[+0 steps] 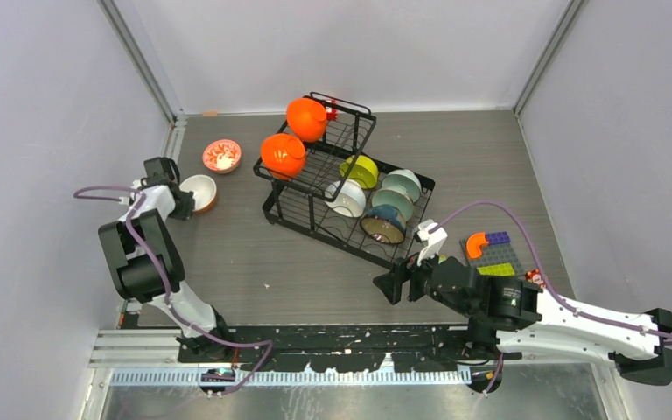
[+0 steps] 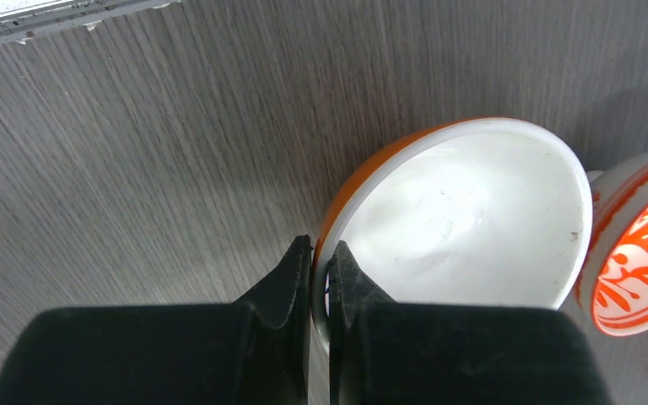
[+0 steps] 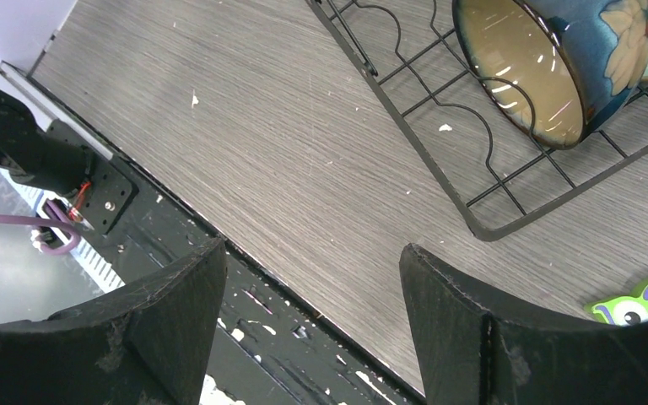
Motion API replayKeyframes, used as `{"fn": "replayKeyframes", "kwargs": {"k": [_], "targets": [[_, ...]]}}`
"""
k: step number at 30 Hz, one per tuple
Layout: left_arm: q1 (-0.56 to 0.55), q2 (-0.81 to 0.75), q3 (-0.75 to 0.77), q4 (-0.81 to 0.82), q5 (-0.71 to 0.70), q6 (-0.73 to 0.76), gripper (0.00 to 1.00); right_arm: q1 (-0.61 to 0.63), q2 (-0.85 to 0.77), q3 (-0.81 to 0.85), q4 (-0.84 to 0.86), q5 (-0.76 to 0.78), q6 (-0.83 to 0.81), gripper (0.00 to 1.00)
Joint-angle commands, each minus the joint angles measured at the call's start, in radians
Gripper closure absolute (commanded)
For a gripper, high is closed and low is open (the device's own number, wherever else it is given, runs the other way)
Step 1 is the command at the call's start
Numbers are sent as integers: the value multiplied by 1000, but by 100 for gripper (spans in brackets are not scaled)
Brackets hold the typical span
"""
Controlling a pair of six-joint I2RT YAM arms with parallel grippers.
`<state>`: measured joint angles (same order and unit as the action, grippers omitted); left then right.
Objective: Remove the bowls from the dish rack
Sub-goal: Place the bowl at the center of the board.
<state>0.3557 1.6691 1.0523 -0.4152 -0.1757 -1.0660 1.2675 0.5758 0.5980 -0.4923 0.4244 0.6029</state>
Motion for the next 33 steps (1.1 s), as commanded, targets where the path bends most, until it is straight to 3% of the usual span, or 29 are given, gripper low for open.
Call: {"fn": "replayKeyframes", "kwargs": {"k": [1,16,33], "targets": [[2,22,47,63,-21,8,100,0,11,5,58,23,-10,21],[-3,84,101,42,-88,90,100,-1,58,8,81,24,-28,21],[-9,88,111,38,-35,125,67,-1,52,10,69,34,-31,21]]}}
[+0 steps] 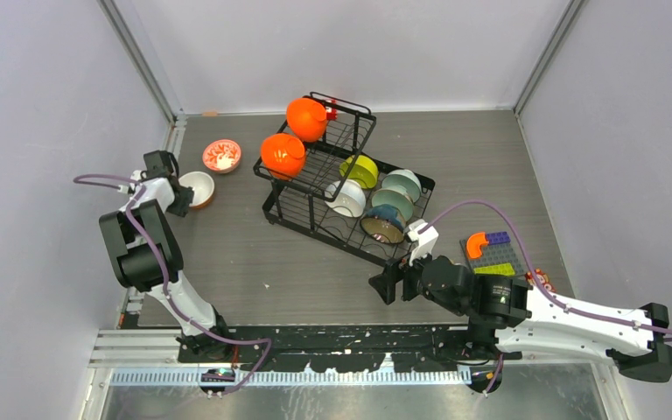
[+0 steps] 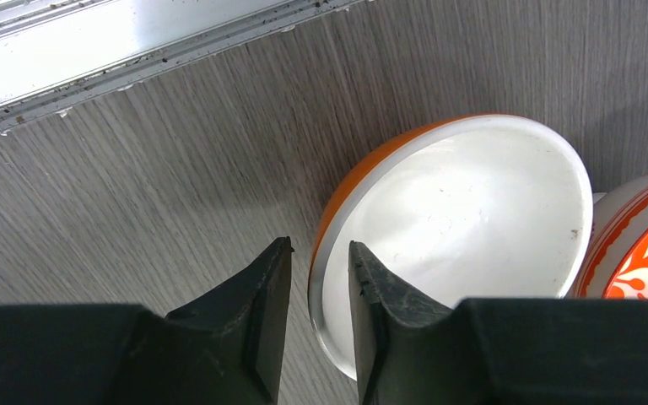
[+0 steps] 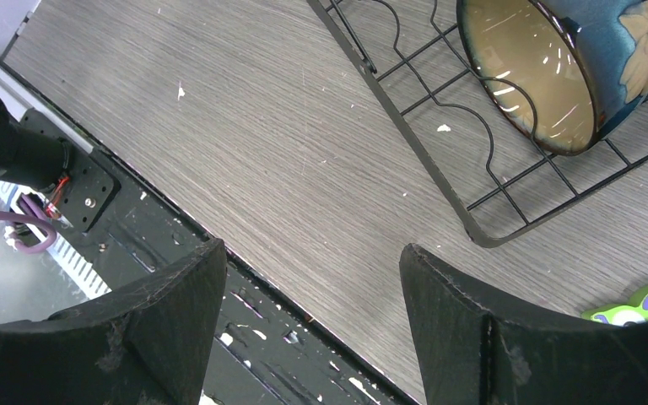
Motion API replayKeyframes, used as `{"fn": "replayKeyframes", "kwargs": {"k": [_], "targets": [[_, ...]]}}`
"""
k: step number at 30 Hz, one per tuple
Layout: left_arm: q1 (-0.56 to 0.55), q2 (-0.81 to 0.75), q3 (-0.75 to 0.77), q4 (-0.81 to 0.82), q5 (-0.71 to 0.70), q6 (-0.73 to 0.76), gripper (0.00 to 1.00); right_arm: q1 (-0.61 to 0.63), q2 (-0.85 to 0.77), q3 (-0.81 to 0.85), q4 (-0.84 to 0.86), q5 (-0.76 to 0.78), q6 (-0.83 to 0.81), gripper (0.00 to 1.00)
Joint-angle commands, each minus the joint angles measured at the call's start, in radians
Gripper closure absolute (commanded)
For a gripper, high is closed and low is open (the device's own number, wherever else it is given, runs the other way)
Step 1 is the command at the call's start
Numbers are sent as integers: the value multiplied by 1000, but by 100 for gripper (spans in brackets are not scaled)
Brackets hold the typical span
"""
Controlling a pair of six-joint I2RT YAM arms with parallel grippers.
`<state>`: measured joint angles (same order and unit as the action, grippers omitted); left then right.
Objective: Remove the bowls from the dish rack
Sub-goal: Place the bowl at the center of the board.
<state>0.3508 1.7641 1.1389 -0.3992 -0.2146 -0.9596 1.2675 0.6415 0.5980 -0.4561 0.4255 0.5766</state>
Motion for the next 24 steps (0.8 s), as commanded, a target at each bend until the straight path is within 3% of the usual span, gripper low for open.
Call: {"fn": "replayKeyframes", "kwargs": {"k": [1,10,12,14,18,24], "targets": [[-5,-9,24,21,5,22,66,0,-16,11,30,34,-4,21],[-10,-39,20,22,20,49,53,-1,-28,1,22,40,-3,21],[-10,-57,15,21,18,54,43,-1,-32,2,19,41,-3,21],[-9,-87,6,21,24,56,27,-2,-36,0,17,45,-3,21],[-21,-172,-8,16,20,76,8,-1,-41,6,11,45,-10,21],[-106,-400,-52,-52,-13,129,1,-1,-40,24,10,63,-10,20]]}}
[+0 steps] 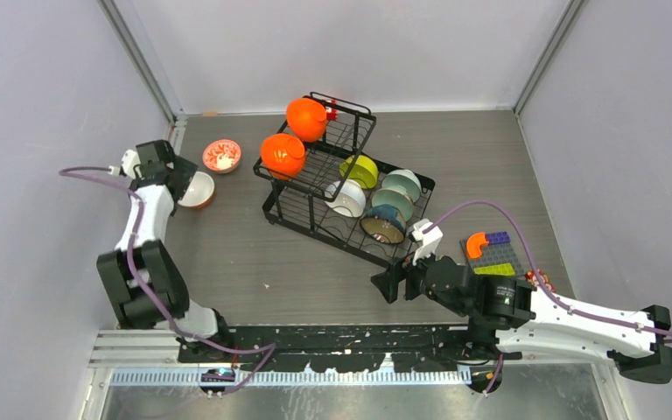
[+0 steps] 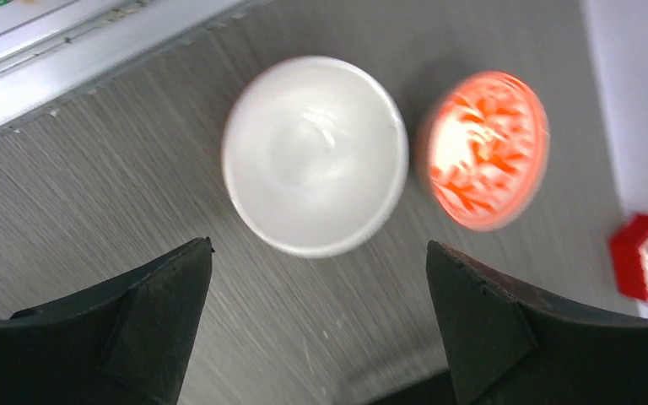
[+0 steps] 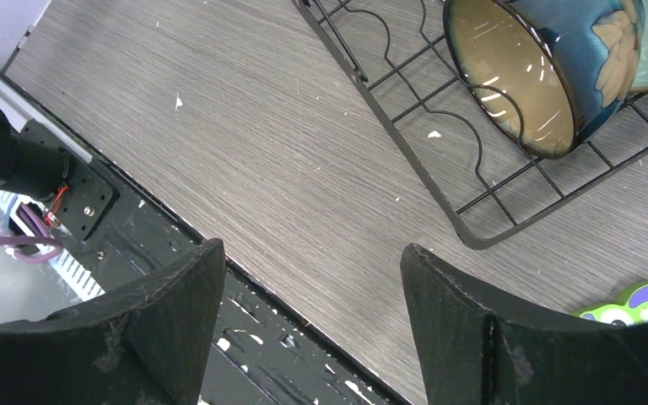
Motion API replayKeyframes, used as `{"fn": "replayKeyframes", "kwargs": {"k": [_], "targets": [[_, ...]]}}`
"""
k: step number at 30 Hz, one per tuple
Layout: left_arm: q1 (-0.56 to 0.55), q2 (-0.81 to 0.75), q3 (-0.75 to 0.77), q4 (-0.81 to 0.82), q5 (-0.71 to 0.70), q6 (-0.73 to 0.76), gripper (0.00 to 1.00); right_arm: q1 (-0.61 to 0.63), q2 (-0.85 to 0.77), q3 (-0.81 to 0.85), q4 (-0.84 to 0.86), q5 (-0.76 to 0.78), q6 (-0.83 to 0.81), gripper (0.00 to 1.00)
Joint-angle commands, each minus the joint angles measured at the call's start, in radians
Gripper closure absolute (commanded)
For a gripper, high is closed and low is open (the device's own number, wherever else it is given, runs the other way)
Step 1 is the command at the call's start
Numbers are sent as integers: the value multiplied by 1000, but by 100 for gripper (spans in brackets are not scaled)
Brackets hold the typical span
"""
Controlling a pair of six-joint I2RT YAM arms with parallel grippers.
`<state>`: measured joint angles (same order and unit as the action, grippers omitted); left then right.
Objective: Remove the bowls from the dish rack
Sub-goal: Place the bowl at the center of the board, then pick up the bowl from the dish rack.
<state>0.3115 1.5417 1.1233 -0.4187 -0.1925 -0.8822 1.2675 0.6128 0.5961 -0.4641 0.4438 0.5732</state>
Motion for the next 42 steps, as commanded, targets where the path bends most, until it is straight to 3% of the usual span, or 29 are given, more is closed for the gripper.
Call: {"fn": "replayKeyframes", "kwargs": {"k": [1,6,10,13,16,22,27,36,42], "targets": [[-89,-233,-56,-33,-39,65,0,-1,-11,32,15,54,0,19],[-197,-525,-122,-89,-45,129,0,0,-27,88,-12,140,19,15],[-221,-707,-148,-143,14,176,0,0,-75,121,62,172,-33,13],[-221,-804,-149,-158,92,197,0,-1,-55,185,94,174,-80,13],[-227,-840,-122,-178,177,212,0,0,49,328,20,198,-109,13],[-247,-778,-100,4,456,205,1,-32,309,633,-102,267,-155,12],[-247,-629,-4,97,657,125,5,-233,409,731,-78,29,-38,12],[-247,-483,52,280,810,-4,5,-549,429,600,160,-320,242,13],[-247,-394,69,381,897,-74,6,-592,409,492,263,-420,285,14]]}}
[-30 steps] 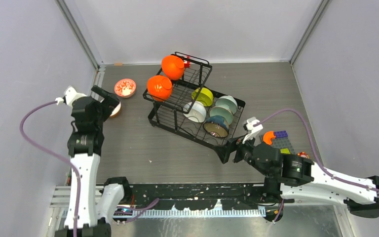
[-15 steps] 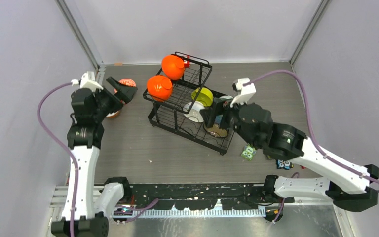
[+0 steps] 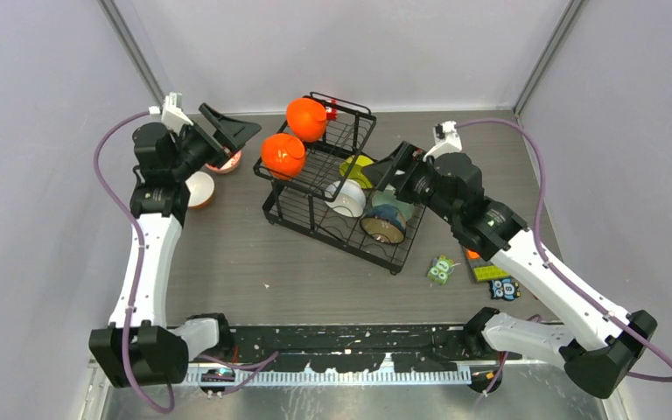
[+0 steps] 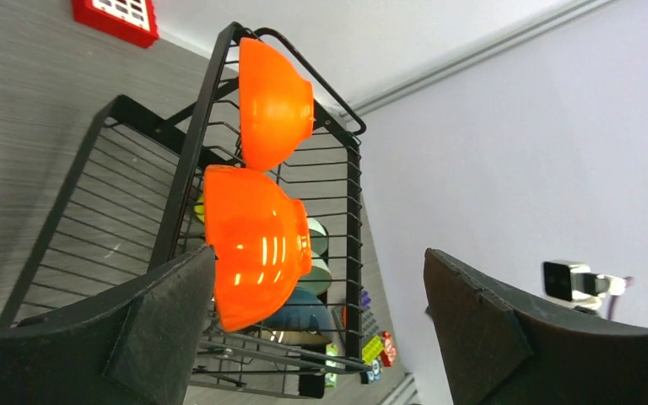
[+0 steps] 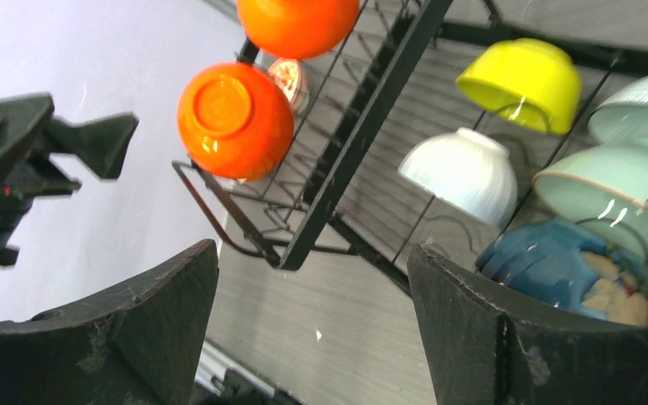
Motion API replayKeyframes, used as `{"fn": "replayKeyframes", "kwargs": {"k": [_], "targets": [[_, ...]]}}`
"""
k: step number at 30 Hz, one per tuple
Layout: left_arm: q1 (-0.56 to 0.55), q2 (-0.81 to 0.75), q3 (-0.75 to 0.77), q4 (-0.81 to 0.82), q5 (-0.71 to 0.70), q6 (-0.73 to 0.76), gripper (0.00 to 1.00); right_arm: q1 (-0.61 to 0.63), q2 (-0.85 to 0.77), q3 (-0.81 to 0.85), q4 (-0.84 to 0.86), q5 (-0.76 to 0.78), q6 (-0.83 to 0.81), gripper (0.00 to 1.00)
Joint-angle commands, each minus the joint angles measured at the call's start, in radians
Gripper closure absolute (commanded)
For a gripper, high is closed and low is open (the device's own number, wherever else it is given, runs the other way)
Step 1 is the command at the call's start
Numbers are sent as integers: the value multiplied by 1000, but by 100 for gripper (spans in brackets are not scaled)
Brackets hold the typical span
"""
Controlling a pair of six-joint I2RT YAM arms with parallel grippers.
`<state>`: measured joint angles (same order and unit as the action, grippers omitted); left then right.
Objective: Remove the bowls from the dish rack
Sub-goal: Pick up the bowl from the dish rack.
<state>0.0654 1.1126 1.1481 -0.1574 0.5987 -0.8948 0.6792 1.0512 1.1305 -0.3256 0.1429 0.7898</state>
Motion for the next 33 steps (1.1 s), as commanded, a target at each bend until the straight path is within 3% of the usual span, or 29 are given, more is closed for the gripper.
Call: {"fn": "replayKeyframes", "kwargs": {"k": [1,13,18,25,33], "targets": [[-1,43,45,118,108,-59,6,-4,-37,-57,132,-122,66,14],[-1,149,45,89,122,-31,8,-3,-125,-208,154,-129,80,14],[-1,184,36,150,177,-67,13,-3,-161,-249,150,-159,84,15],[-1,212,29,187,208,-85,22,-4,-181,-276,151,-171,95,15],[-1,219,9,171,207,-77,24,-4,-184,-271,147,-170,88,15]]}}
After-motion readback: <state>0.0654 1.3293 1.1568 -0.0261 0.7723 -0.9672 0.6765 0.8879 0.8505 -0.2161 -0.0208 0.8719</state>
